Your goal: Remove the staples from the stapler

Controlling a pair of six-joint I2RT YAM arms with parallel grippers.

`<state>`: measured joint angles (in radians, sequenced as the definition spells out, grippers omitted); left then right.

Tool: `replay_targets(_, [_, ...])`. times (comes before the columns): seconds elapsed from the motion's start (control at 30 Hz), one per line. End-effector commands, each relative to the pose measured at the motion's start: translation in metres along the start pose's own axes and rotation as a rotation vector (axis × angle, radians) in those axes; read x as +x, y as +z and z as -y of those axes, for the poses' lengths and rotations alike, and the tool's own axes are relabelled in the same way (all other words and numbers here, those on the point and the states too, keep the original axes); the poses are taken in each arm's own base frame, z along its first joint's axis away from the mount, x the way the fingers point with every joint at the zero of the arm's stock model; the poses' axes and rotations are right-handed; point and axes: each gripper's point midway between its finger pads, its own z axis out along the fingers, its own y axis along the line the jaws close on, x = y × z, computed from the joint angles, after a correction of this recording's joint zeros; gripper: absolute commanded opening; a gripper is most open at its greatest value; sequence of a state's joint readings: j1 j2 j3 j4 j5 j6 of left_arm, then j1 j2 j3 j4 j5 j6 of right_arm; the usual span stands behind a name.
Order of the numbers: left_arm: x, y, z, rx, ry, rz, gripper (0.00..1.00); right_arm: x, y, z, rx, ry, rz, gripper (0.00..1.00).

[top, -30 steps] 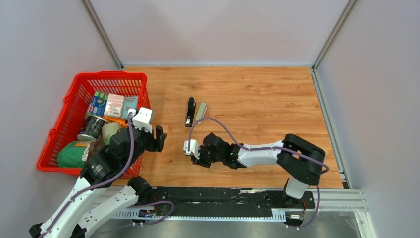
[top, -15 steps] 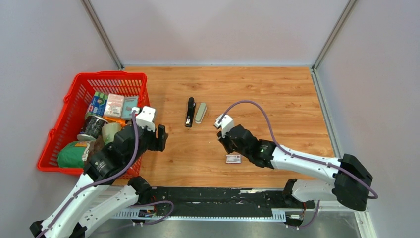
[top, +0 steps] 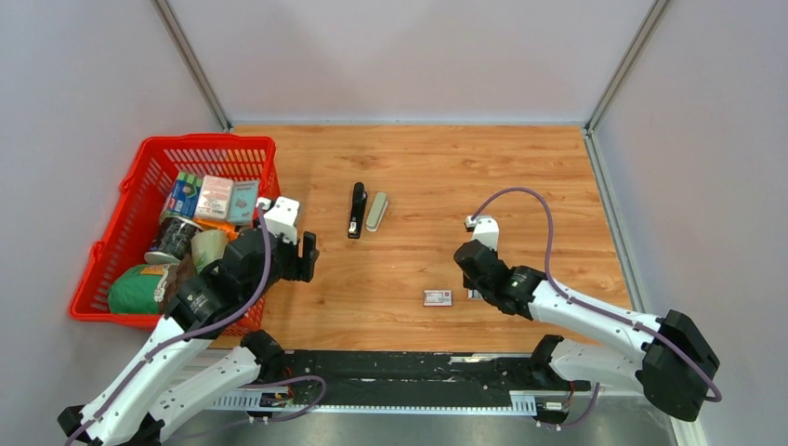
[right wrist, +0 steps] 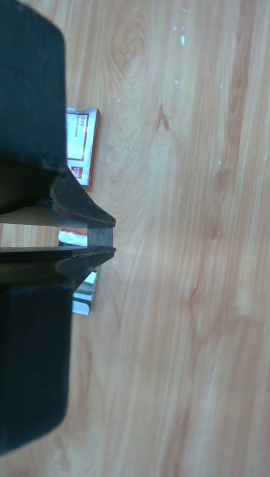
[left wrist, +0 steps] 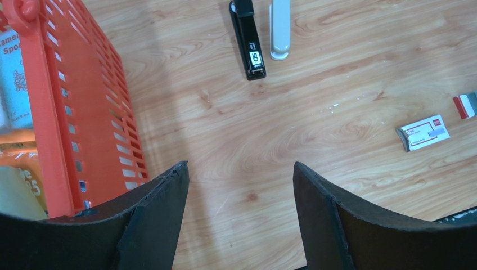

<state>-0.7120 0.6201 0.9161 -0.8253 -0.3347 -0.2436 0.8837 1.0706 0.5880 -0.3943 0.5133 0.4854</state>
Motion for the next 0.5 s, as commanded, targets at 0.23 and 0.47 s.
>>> replay_targets(0.23, [-0.007, 0.002, 0.003, 0.012, 0.009, 0.023, 0.75, 0.033, -0.002, 0.031, 0.188, 0.259, -0.073, 0.14])
replay_targets(0.47, [-0.007, 0.003, 0.003, 0.013, 0.011, 0.02, 0.75, 0.054, -0.001, 0.043, 0.256, 0.333, -0.102, 0.12])
